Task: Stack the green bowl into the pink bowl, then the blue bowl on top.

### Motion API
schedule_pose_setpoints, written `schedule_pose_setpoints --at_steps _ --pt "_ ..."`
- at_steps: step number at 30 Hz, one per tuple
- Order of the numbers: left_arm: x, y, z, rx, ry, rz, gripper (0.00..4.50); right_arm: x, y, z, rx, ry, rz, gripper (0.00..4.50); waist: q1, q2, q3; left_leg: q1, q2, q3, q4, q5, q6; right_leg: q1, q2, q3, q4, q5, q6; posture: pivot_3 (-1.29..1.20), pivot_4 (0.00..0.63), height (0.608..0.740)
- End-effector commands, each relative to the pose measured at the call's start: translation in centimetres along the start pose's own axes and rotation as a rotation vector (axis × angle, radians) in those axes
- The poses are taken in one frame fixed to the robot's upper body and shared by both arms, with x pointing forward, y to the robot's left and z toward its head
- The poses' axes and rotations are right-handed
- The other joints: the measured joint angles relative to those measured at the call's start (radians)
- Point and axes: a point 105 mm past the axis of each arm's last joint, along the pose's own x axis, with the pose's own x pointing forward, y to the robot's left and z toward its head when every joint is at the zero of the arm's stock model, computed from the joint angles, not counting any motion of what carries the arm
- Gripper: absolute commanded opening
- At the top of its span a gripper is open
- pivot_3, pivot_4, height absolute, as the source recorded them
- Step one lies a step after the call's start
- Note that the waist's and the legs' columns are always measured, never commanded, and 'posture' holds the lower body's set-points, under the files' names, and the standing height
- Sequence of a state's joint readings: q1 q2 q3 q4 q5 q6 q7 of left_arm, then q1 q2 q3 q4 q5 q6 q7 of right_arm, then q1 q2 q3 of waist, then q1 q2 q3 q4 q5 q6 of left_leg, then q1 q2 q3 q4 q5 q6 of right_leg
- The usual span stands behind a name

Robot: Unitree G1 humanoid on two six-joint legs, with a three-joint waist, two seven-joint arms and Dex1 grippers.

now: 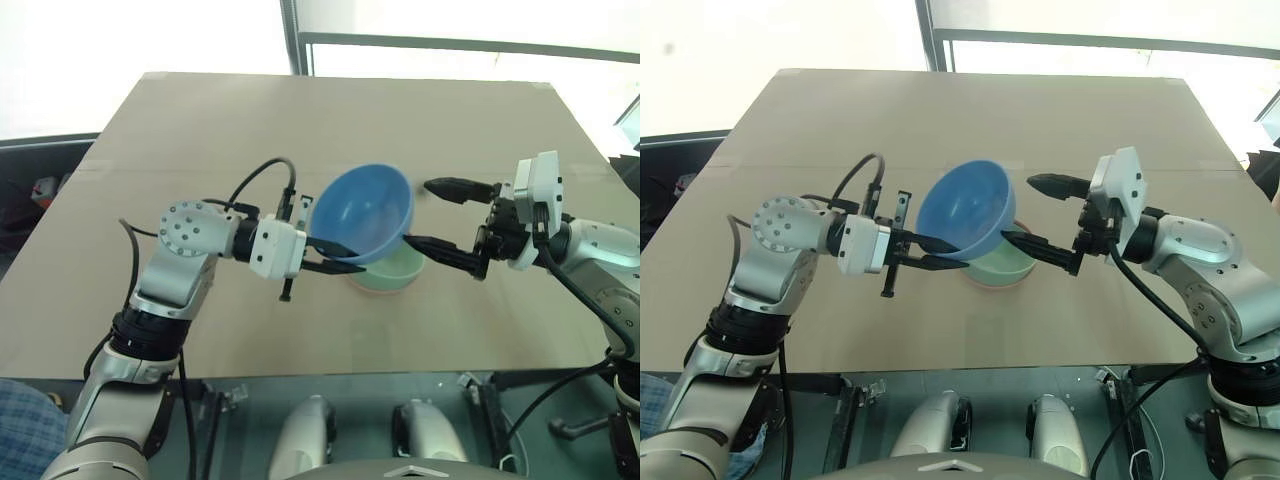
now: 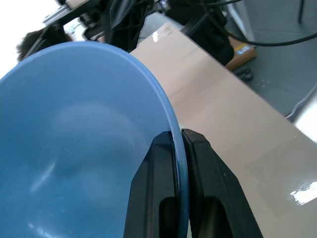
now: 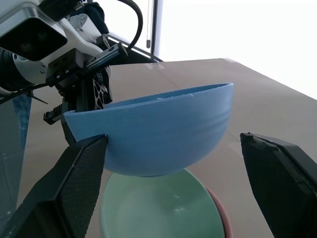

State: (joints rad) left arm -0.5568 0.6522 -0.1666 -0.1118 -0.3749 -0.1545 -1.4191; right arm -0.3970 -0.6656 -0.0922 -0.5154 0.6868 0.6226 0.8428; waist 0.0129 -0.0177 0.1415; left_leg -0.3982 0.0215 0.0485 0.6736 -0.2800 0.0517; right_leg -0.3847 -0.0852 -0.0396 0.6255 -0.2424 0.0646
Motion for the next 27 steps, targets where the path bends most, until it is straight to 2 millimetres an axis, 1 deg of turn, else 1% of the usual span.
schedule_pose_setpoints --at_steps 1,6,8,10,12,13,14,15,16,17,21,27 --pt "1.3 -0.9 1.2 0.047 -0.055 -0.079 0.05 0.0 0.3 1.1 -0.047 -0.023 0.006 4.50 0.001 0.000 0.000 0.000 0.000 0.000 0.000 0.000 0.000 0.000 0.000 0.000 0.000 0.000 0.000 0.00 0.150 0.740" --pt "1.0 -1.0 0.4 0.007 -0.052 -0.051 0.05 -0.2 0.3 1.1 -0.051 -0.021 0.001 4.50 0.002 0.000 0.000 0.000 0.000 0.000 0.001 0.000 0.001 0.001 0.000 0.000 0.000 0.000 0.000 0.00 0.150 0.740" --pt "0.8 -1.2 -0.2 -0.007 -0.036 -0.048 0.05 -0.2 0.3 1.3 -0.053 -0.023 -0.006 4.50 0.002 0.000 0.000 0.000 0.000 0.000 0.001 0.000 0.001 0.001 0.000 0.000 0.000 0.000 0.000 0.00 0.150 0.740" --pt "0.7 -1.4 -0.4 -0.024 -0.044 -0.047 0.05 -0.3 0.3 1.4 -0.053 -0.023 -0.010 4.50 0.001 0.000 0.000 -0.001 0.000 0.000 0.001 0.000 0.001 0.001 0.000 0.000 0.000 0.000 0.000 0.00 0.150 0.740" --pt "0.7 -1.7 -0.3 -0.042 -0.057 -0.057 0.79 -0.4 0.3 1.5 -0.053 -0.021 -0.012 4.50 0.002 0.000 0.000 -0.001 0.000 0.000 0.001 0.000 0.001 0.001 0.000 0.000 0.000 0.000 0.000 0.00 0.150 0.740" --pt "0.8 -1.6 -0.3 -0.032 -0.063 -0.050 0.99 -0.4 0.3 1.4 -0.054 -0.018 -0.013 4.50 0.002 0.000 0.000 -0.001 0.000 0.000 0.001 0.000 0.001 0.001 0.000 0.000 0.000 0.000 0.000 0.00 0.150 0.740" --pt "0.9 -1.6 -0.3 -0.019 -0.069 -0.043 1.30 -0.5 0.3 1.4 -0.055 -0.014 -0.014 4.50 0.002 0.000 0.000 -0.001 0.000 0.000 0.001 0.000 0.001 0.001 0.000 0.000 0.000 0.000 0.000 0.00 0.150 0.740" --pt "1.0 -1.4 -0.3 -0.005 -0.072 -0.034 1.82 -0.5 0.3 1.4 -0.055 -0.012 -0.016 4.50 0.002 0.000 0.000 -0.001 0.000 0.000 0.002 -0.001 0.001 0.001 0.000 0.000 0.000 0.000 0.000 0.00 0.150 0.740" --pt "1.1 -1.4 -0.3 0.004 -0.074 -0.029 2.07 -0.6 0.3 1.3 -0.054 -0.010 -0.018 4.50 0.002 0.000 0.000 -0.001 0.000 0.000 0.002 -0.001 0.001 0.001 0.000 0.000 0.000 0.000 0.000 0.00 0.150 0.740" --pt "1.1 -1.4 -0.4 0.007 -0.073 -0.029 2.47 -0.6 0.2 1.3 -0.053 -0.008 -0.018 4.50 0.002 0.000 0.000 0.000 0.000 -0.001 0.002 -0.001 0.001 0.001 0.000 0.000 0.000 0.000 0.000 0.00 0.150 0.740" --pt "1.1 -1.3 -0.6 0.004 -0.060 -0.027 2.47 -0.7 0.3 1.2 -0.052 -0.003 -0.021 4.50 0.001 0.000 0.000 0.000 0.000 -0.001 0.002 -0.001 0.001 0.001 0.000 0.000 0.000 0.000 0.000 0.00 0.150 0.740" --pt "0.3 -0.9 -1.1 -0.043 -0.044 0.041 2.47 -0.7 0.3 1.0 -0.048 0.000 -0.020 4.50 0.002 0.000 0.000 0.000 0.000 -0.001 0.002 -0.001 0.001 0.001 0.000 0.000 0.000 0.000 0.000 0.00 0.150 0.740"
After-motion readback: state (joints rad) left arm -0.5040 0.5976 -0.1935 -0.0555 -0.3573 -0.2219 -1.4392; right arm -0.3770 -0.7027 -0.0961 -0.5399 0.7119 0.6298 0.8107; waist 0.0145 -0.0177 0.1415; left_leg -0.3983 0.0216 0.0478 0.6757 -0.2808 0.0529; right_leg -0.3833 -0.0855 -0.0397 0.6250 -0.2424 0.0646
